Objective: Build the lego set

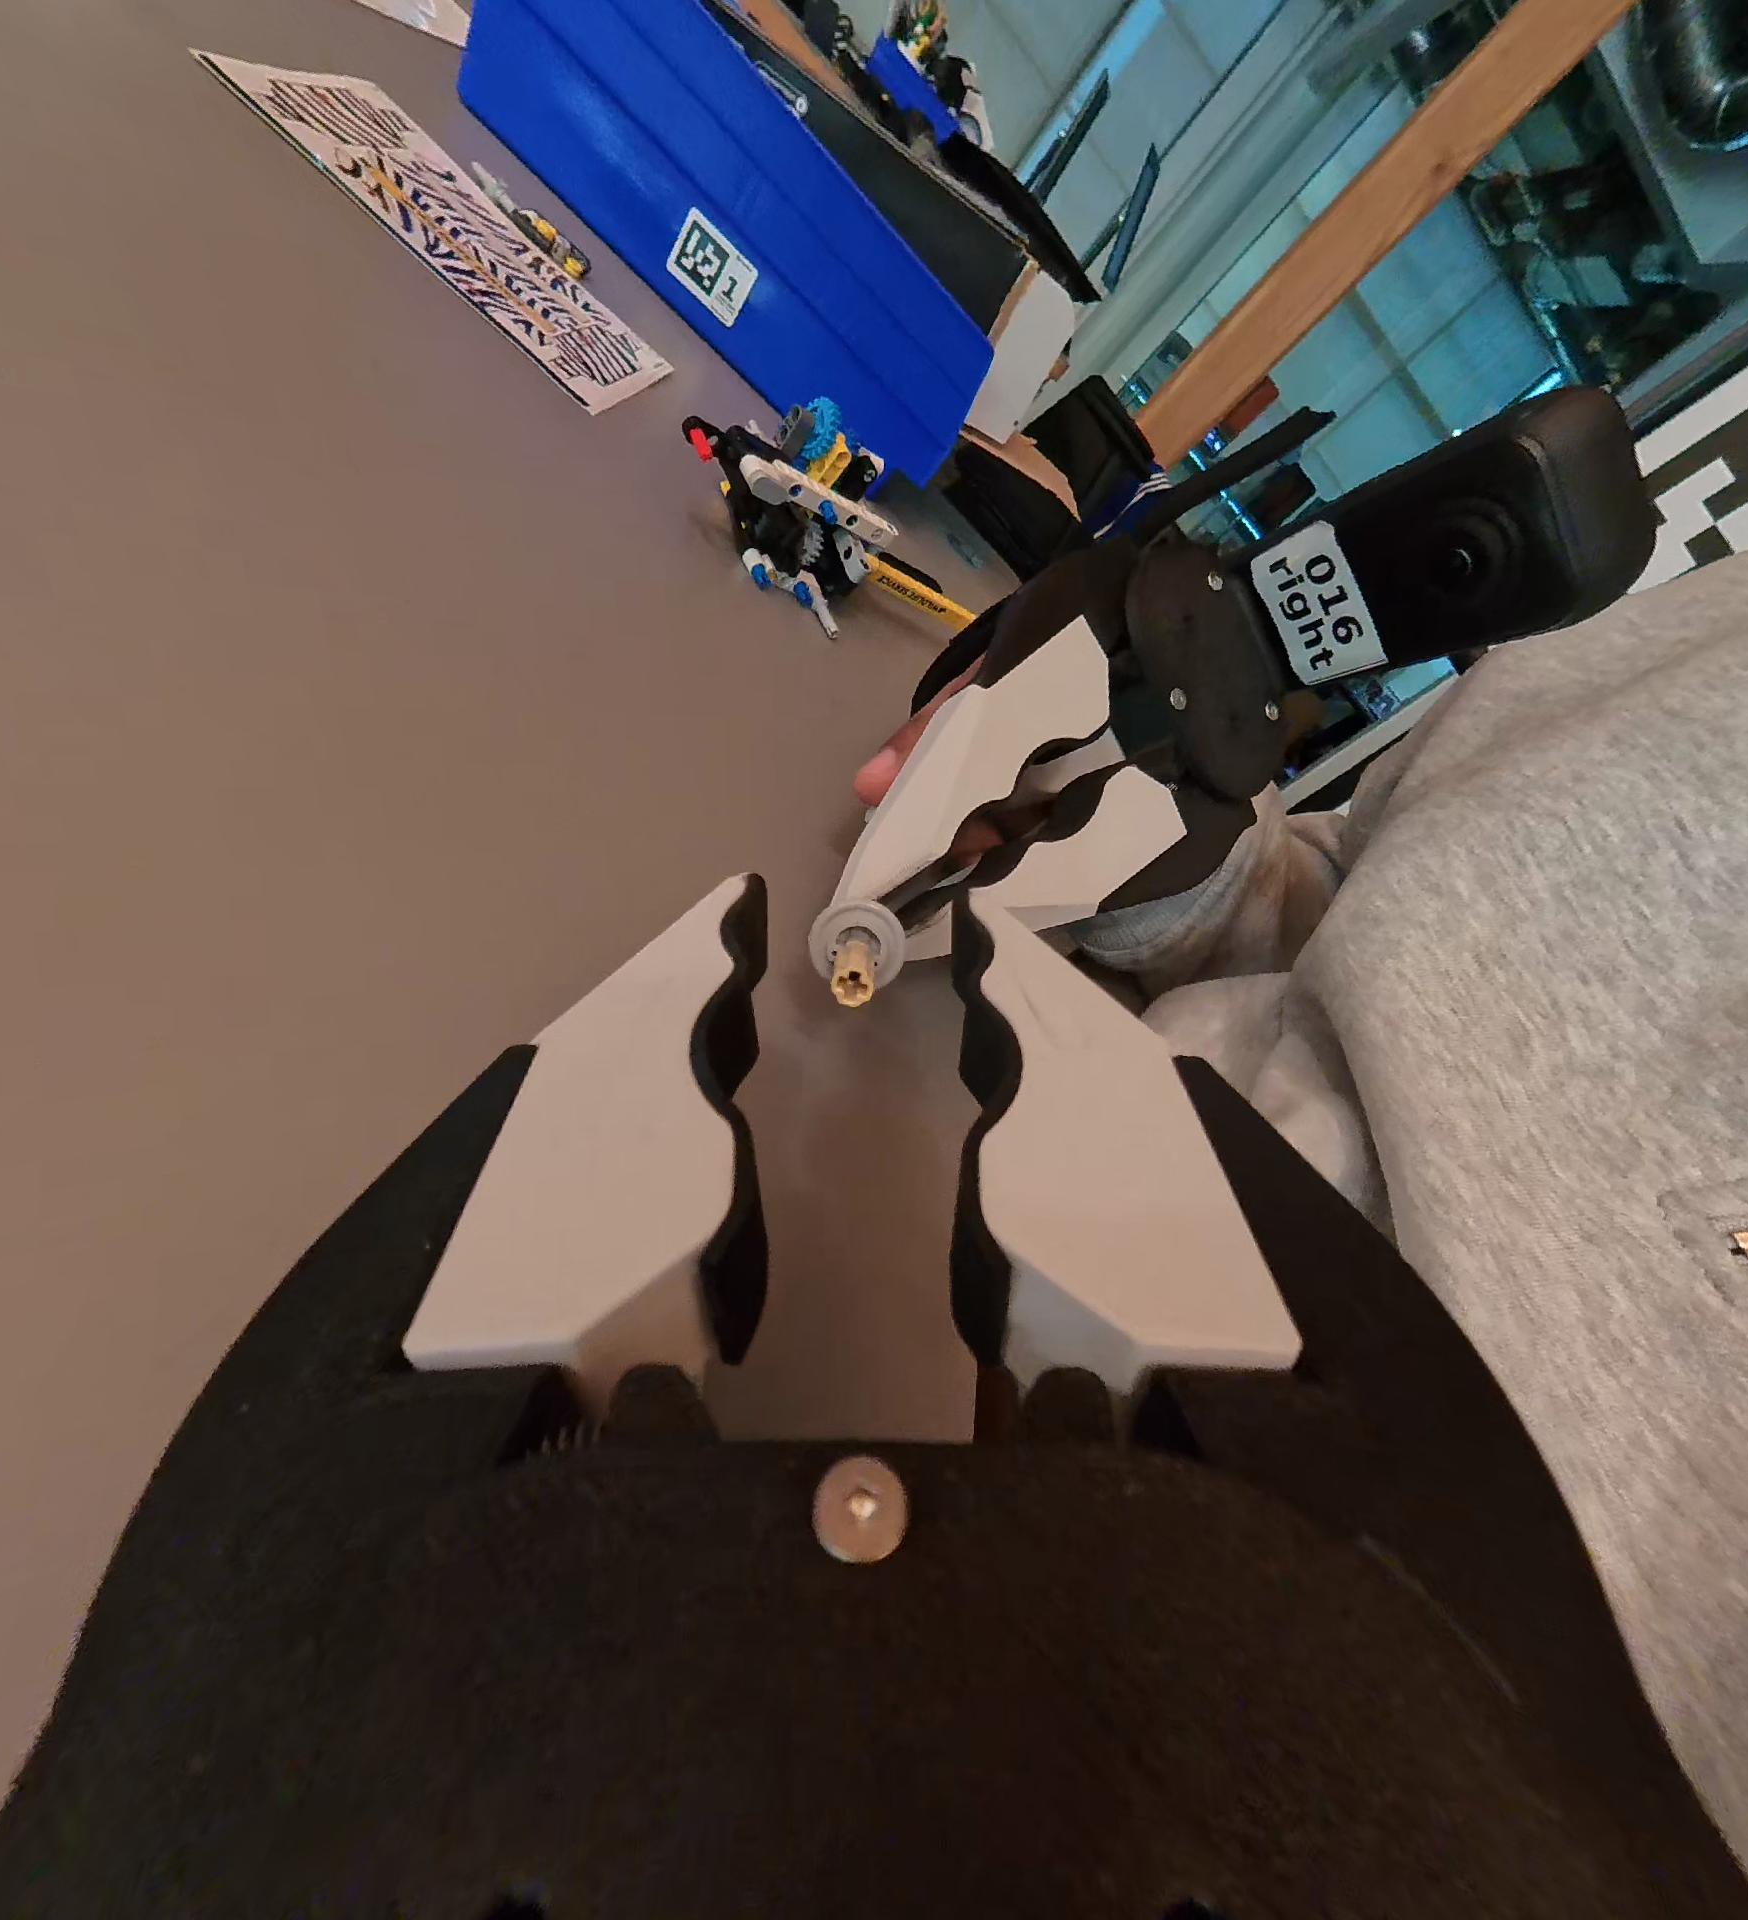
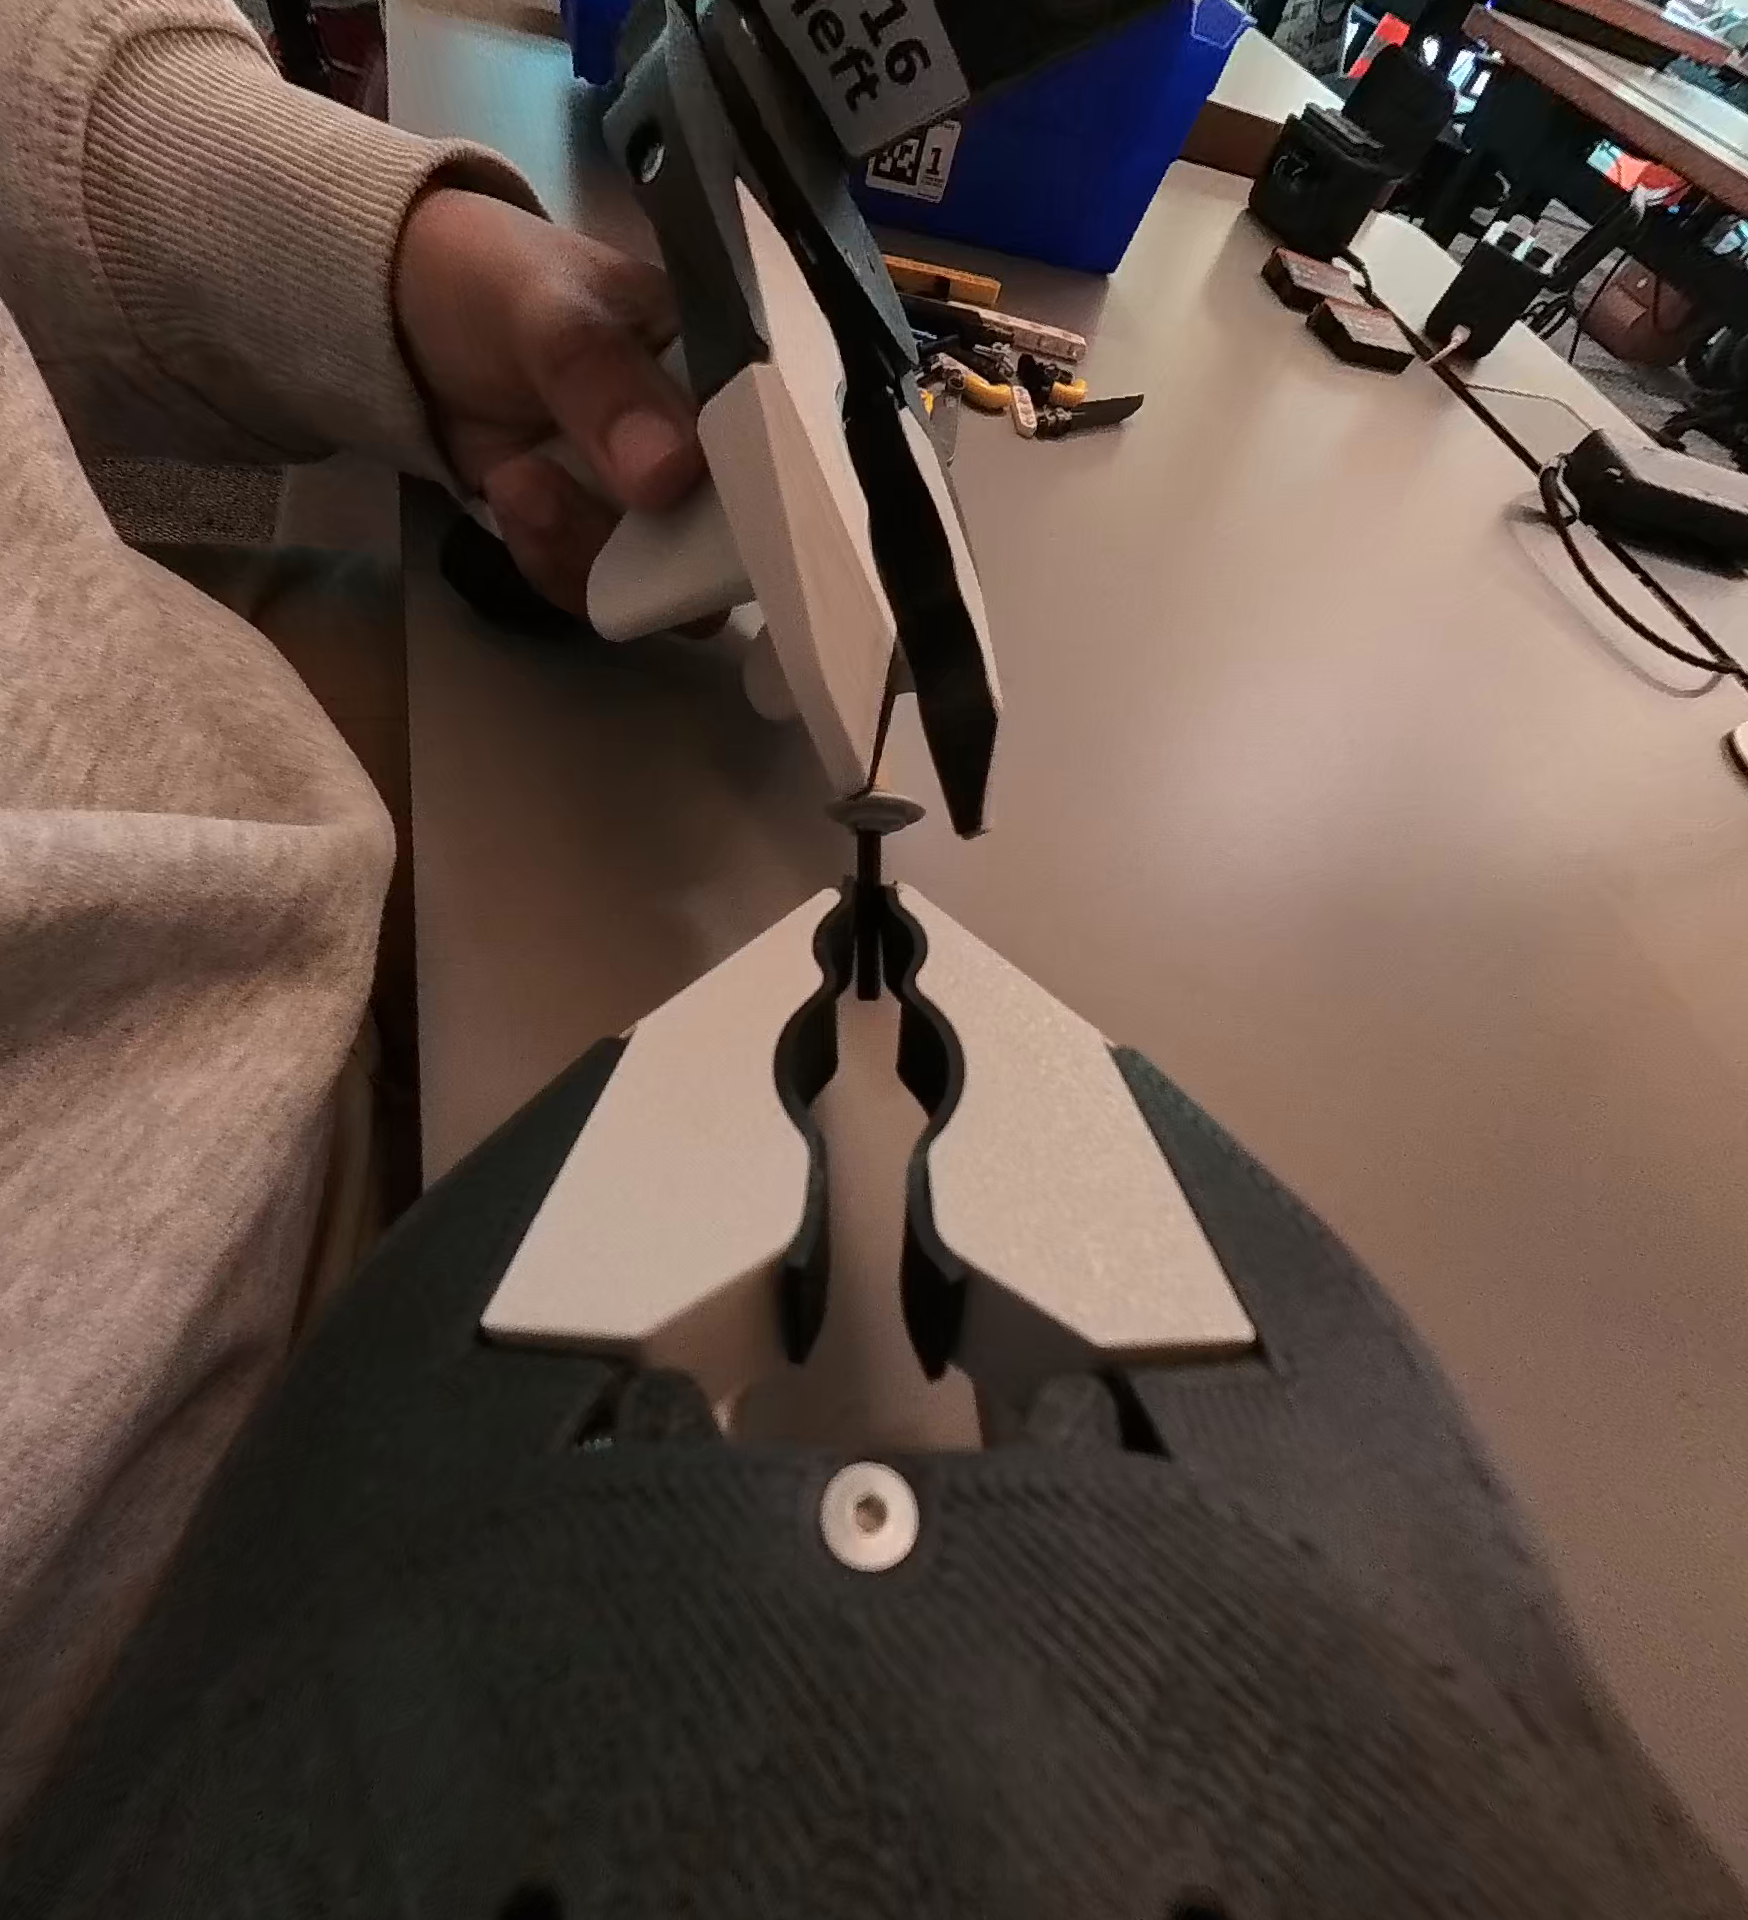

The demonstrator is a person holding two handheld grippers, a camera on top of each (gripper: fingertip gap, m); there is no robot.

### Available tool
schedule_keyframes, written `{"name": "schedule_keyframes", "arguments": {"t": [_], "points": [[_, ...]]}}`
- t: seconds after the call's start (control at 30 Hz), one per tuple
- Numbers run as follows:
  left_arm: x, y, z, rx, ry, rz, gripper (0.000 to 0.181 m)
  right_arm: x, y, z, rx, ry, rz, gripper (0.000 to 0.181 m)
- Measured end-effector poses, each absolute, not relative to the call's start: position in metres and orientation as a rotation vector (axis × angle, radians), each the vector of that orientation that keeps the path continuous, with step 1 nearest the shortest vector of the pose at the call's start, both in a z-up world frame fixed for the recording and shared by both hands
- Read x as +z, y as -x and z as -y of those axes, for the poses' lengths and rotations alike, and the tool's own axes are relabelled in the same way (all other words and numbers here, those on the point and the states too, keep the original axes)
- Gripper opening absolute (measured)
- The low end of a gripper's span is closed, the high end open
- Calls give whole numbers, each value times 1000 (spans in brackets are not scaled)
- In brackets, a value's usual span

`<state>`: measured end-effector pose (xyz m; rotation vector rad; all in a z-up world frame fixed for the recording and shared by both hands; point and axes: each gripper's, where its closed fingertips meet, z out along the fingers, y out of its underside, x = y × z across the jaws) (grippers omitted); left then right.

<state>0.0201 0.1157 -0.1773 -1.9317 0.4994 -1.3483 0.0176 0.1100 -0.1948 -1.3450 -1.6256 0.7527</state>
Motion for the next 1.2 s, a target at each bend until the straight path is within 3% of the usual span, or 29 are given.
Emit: {"name": "schedule_keyframes", "arguments": {"t": [0.03, 0.4, 1.2], "points": [[-178, -21, -115, -1350, 1934, -503, 31, -195, -18, -110, 751, 1345, 1625, 2], [-181, -23, -115, -1337, 1957, -511, 15, -194, -17, -111, 753, 1343, 1620, 2], [-170, -4, -130, -1298, 1882, -407, 14, -189, -21, -123, 752, 1388, 1537, 8]]}}
